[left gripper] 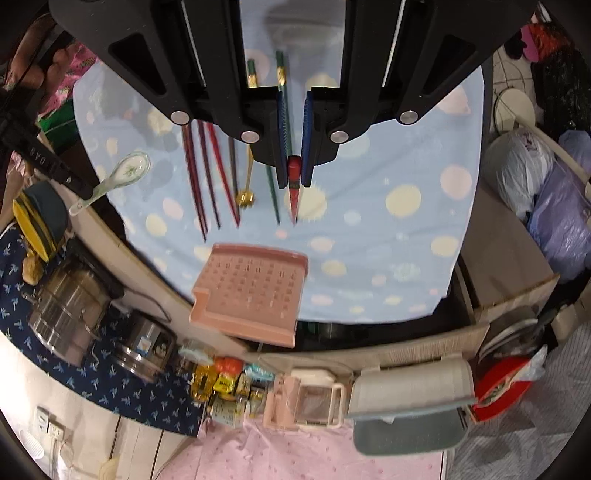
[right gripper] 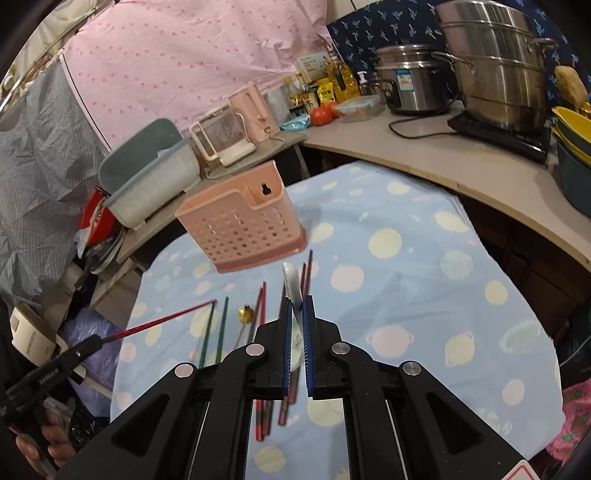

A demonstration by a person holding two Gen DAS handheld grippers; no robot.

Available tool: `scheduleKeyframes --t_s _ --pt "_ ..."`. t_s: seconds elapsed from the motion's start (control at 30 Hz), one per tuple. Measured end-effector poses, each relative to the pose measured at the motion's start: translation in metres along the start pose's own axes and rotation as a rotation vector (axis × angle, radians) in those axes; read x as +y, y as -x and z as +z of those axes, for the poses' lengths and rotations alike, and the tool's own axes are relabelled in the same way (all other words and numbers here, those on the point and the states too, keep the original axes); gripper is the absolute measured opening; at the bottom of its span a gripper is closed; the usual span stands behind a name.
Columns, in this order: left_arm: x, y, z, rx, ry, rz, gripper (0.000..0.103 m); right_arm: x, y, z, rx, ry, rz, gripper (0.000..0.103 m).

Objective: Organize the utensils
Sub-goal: 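Lower the chopstick into the pink holder and open the left tool while the right tool drops the spoon in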

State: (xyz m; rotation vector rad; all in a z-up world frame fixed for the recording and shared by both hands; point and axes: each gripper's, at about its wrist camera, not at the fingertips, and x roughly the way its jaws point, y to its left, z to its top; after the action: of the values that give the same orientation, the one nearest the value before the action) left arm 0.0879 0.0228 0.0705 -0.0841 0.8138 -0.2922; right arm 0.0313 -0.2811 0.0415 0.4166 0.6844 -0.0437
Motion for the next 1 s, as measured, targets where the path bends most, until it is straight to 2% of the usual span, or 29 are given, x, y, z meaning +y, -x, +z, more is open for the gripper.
scheduleKeyframes --t_s 0.3,0.5,0.77,0.87,1.0 --pt "-0.017 0.019 0.086 -0.164 -0.037 0.003 0.007 0.019 -0.013 0.05 -0.052 0.049 0.027 0.006" --pt "-0.028 0.032 0.148 -0.271 -0.053 -0.008 0.007 0.029 -0.035 0.091 -0.075 0.044 0.053 0.006" --pt "-0.041 0.036 0.227 -0.414 -0.048 -0.019 0.007 0.047 -0.074 0.15 -0.125 0.055 0.042 0.006" --pt "-0.042 0.022 0.247 -0.43 -0.041 -0.013 0.007 0.052 -0.096 0.165 -0.124 0.056 0.039 0.006" --pt "-0.038 -0.007 0.261 -0.403 -0.03 -0.009 0.007 0.057 -0.127 0.172 -0.092 0.066 0.025 0.006"
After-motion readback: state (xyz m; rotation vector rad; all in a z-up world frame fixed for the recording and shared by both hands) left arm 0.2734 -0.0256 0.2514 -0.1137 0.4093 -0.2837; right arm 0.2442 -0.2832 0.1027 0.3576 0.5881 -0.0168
